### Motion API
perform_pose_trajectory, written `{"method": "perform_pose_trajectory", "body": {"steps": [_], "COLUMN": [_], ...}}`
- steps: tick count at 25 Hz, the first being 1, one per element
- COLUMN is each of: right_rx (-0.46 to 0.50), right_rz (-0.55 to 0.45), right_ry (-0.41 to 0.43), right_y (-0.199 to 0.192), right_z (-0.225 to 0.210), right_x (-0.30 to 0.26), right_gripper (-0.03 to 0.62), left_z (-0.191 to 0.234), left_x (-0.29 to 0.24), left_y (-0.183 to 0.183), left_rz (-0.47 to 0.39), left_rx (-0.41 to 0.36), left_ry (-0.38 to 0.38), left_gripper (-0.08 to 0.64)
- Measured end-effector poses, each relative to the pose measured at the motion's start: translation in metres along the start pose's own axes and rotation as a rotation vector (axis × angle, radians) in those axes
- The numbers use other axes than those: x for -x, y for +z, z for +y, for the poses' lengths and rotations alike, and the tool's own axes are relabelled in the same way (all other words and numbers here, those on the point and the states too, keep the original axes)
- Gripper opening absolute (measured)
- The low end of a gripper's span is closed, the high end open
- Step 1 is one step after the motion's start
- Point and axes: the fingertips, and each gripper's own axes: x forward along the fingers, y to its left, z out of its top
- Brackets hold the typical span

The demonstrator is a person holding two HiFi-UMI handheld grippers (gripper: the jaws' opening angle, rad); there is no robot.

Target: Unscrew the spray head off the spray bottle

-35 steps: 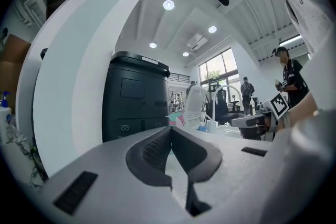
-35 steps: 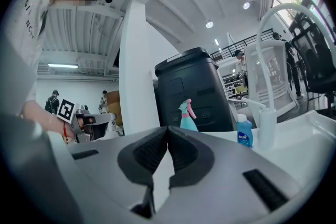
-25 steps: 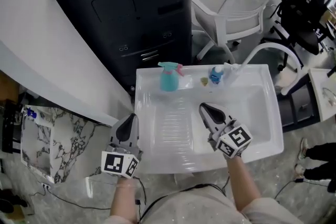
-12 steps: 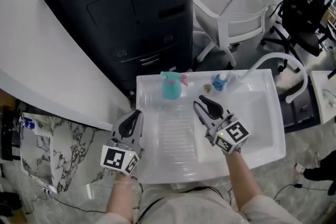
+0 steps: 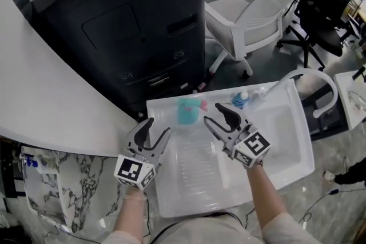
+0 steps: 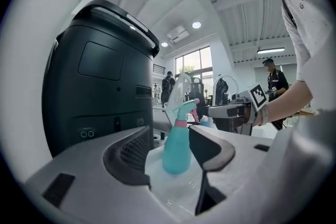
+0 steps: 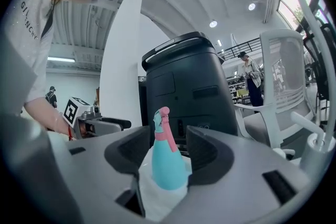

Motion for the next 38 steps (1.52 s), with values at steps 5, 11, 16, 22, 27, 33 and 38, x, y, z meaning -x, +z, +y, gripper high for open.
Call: {"method": "perform_pose_trajectory", "body": {"steps": [5, 11, 16, 22, 27, 33, 38], "right_rx": [-0.001, 0.003, 0.004, 0.021, 0.030, 0.079, 0.134], "right_rz": [-0.017, -0.028, -0.022, -0.025, -0.017, 0.011, 0.017], "right_ry": [0.016, 0.049, 0.071, 0.094, 0.104, 0.131, 0.126], "right_y": [0.005, 0.005, 0.003, 0.010, 0.013, 0.009, 0.003], "right_z": [-0.002, 0.002, 0.005, 0.009, 0.018, 0.028, 0.032], "right_x": [-0.013, -0.023, -0.034, -0.045, -0.045, -0.046, -0.047], "right_gripper": [0.242, 0.242, 0.232, 0.173, 0.131, 0.110, 0.067], "left_z": [-0.011, -0.024, -0.031, -0.024, -0.025, -0.034, -0.037], "left_x": [-0.034, -0.070, -0.091, -0.108, -0.115, -0.112, -0.108], "left_y": [-0.015, -0.037, -0.046, -0.052, -0.053, -0.059, -0.061], "left_rz": [0.065, 0.142, 0.161, 0.164, 0.156, 0.174, 0.182], "left_rx": [-0.022, -0.053, -0.082, -0.109, -0.145, -0.197, -0.239], "left_ry": [-0.061, -0.074, -0.051, 0.028, 0.023, -0.108, -0.214], "left_gripper": [0.307, 0.359, 0.362, 0.362, 0.362, 0.331, 0.328]}}
